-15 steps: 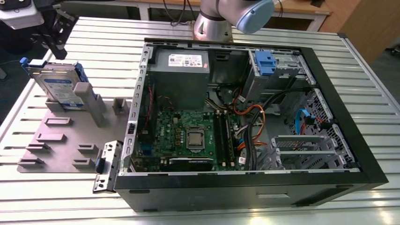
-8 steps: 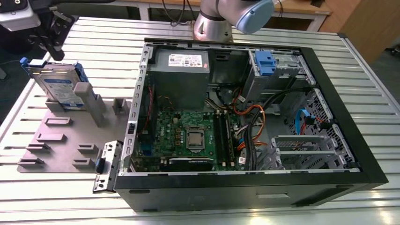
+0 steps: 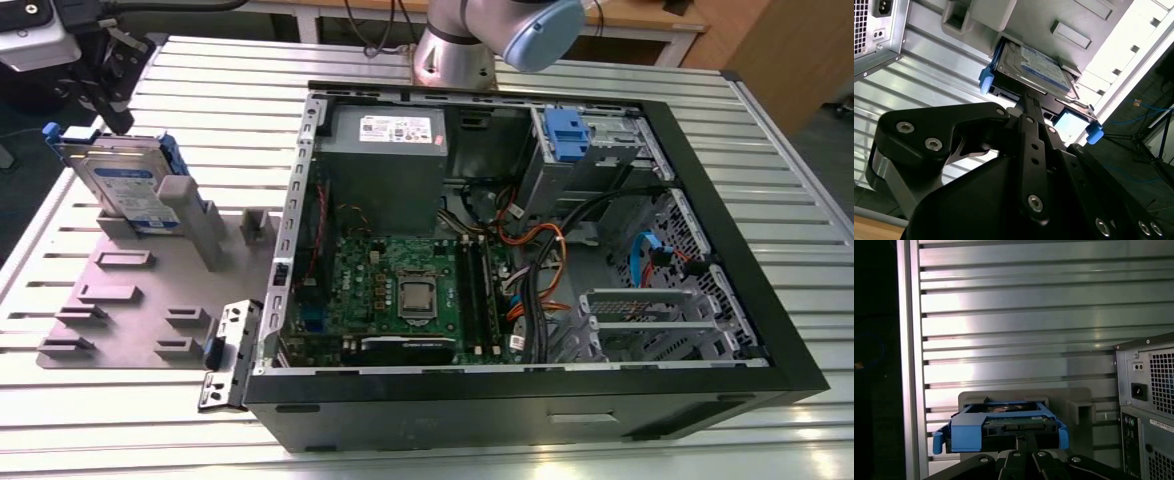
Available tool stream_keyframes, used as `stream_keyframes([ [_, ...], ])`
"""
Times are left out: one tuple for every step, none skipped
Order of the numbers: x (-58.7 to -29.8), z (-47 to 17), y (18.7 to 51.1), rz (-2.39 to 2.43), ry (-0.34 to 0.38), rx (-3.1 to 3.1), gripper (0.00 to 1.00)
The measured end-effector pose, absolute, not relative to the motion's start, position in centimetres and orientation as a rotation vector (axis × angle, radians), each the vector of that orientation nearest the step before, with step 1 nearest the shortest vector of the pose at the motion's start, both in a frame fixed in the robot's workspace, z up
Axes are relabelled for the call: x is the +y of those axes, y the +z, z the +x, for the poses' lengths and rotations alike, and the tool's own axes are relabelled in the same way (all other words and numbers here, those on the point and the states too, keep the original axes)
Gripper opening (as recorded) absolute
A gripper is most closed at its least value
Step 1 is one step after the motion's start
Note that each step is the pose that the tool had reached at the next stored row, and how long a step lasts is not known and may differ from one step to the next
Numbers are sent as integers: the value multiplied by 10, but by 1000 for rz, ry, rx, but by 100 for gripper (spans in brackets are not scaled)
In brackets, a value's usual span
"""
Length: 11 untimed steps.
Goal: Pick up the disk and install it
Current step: 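Reach for the disk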
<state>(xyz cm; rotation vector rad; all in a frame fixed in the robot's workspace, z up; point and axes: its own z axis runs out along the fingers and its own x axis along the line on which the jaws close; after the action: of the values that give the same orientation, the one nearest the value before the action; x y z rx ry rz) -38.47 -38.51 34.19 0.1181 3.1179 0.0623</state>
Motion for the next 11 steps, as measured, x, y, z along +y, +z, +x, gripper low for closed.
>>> stream_keyframes([
  [-385, -385, 342, 118, 62, 3118, 11],
  [-385, -385, 342, 118, 62, 3118, 11],
  [-385, -385, 342, 118, 62, 3118, 11],
  [-385, -385, 342, 118, 62, 3118, 11],
  [-385, -385, 342, 118, 62, 3118, 11],
  [-385, -385, 342, 118, 62, 3118, 11],
  [-385, -385, 342, 118, 62, 3118, 11],
  [-385, -386, 341, 118, 62, 3118, 11],
  [-385, -386, 341, 118, 62, 3118, 11],
  [-385, -386, 341, 118, 62, 3118, 11],
  [-385, -386, 341, 118, 62, 3118, 11],
])
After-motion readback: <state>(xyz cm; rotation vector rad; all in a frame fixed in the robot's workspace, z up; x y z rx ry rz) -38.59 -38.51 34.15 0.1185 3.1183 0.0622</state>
